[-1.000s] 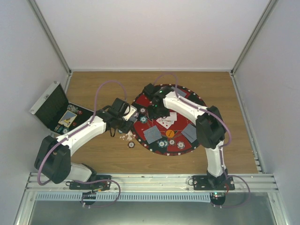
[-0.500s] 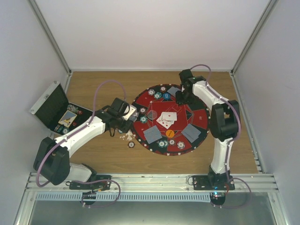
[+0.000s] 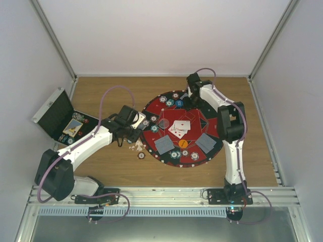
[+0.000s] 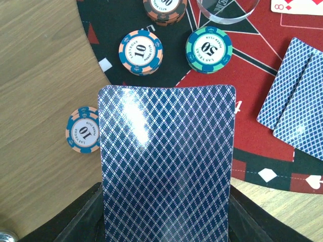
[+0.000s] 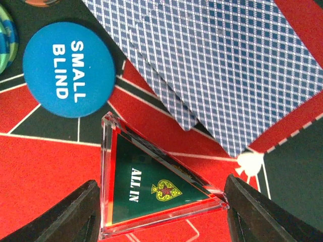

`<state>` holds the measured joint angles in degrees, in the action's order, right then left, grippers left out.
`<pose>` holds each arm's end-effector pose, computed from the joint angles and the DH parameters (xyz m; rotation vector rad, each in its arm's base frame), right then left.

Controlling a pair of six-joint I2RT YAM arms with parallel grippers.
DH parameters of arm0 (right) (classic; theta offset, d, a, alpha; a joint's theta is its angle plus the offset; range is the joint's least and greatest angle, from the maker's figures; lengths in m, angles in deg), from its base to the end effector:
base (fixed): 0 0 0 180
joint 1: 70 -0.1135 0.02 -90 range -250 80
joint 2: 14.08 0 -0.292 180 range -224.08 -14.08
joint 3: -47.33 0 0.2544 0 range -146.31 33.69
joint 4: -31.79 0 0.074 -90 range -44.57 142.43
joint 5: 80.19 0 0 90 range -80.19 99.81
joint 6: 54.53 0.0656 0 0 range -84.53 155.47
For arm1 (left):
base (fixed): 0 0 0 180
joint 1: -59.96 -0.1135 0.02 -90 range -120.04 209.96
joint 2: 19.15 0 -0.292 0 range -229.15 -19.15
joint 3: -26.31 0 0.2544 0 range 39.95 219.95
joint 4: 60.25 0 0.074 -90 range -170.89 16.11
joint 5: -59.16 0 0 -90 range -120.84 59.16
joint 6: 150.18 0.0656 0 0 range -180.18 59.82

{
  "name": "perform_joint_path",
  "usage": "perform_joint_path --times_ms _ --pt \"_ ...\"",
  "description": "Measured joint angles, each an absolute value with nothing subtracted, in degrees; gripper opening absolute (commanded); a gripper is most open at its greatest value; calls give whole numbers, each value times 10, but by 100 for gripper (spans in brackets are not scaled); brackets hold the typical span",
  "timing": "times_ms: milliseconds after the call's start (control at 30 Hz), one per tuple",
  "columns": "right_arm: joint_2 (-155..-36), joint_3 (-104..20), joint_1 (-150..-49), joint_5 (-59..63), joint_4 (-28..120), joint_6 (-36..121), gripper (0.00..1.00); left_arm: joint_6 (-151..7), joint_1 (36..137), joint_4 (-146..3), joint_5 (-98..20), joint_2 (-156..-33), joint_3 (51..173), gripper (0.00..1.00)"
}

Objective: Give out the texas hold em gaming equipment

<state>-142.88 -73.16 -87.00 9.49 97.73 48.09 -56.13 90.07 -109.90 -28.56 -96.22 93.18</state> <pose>0.4710 0.1444 0.1699 -0.1110 2.8731 0.1094 0.2393 -0.1358 0.2324 0.7555 2.5068 -0.1082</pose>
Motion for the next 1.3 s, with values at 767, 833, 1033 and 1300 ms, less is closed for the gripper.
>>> perform_joint_path --times_ms 767,833,1033,1300 --pt "-1452 -774 -868 80 984 452 89 -547 922 -1097 -295 -959 930 54" --pt "-1410 -756 -868 57 980 449 90 -543 947 -1096 -298 -963 932 54" --pt "-1284 -687 -868 -25 948 439 90 -537 1018 -1091 -317 -995 956 54" --pt "-1205 -485 -888 -189 936 436 90 -522 1066 -1088 -332 -1020 979 54"
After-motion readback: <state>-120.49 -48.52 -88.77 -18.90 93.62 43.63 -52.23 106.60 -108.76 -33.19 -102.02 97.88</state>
